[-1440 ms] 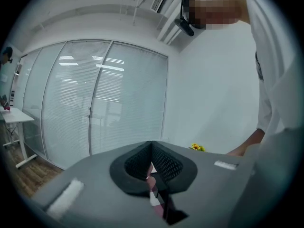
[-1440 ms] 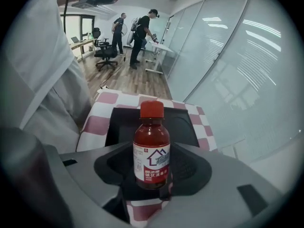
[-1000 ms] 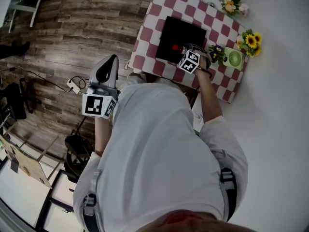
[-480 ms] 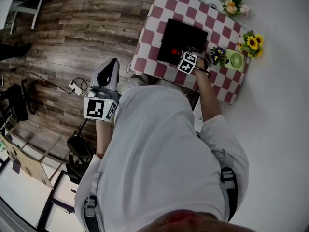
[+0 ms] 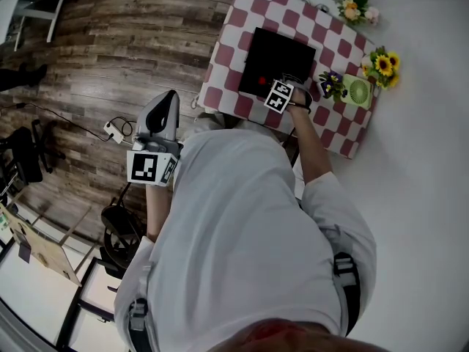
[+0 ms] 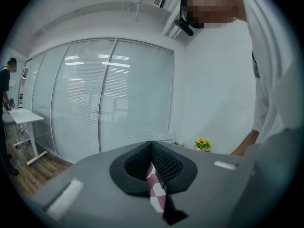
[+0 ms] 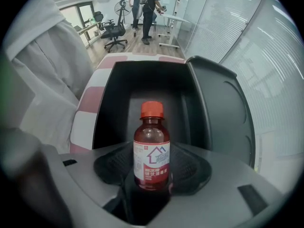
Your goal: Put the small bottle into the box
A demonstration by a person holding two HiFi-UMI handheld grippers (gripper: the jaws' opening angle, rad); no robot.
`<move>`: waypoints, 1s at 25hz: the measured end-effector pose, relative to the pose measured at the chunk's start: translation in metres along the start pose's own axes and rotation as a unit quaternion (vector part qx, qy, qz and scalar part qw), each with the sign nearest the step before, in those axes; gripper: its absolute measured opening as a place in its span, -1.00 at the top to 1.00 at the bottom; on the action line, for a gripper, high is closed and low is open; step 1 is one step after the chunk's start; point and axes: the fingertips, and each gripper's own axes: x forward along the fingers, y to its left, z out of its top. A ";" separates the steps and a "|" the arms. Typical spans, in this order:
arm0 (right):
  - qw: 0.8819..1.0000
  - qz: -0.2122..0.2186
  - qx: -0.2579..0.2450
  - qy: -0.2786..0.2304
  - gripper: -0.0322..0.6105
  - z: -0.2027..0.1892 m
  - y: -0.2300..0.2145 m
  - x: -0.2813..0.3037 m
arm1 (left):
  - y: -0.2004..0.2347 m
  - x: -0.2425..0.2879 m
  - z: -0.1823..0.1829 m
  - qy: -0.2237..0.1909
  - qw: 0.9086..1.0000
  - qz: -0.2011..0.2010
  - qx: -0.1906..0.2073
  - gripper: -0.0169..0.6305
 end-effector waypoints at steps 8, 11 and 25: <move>1.000 0.013 0.012 0.000 0.19 -0.001 -0.001 0.001 | -0.001 0.002 -0.003 0.004 1.000 -0.005 -0.001 0.94; 1.000 0.014 0.017 -0.001 0.17 -0.001 -0.002 -0.001 | -0.001 0.002 -0.003 0.004 1.000 -0.006 0.000 0.94; 0.992 0.001 0.103 -0.074 0.19 -0.001 -0.015 -0.065 | -0.014 0.015 -0.003 -0.007 0.999 -0.032 -0.003 0.94</move>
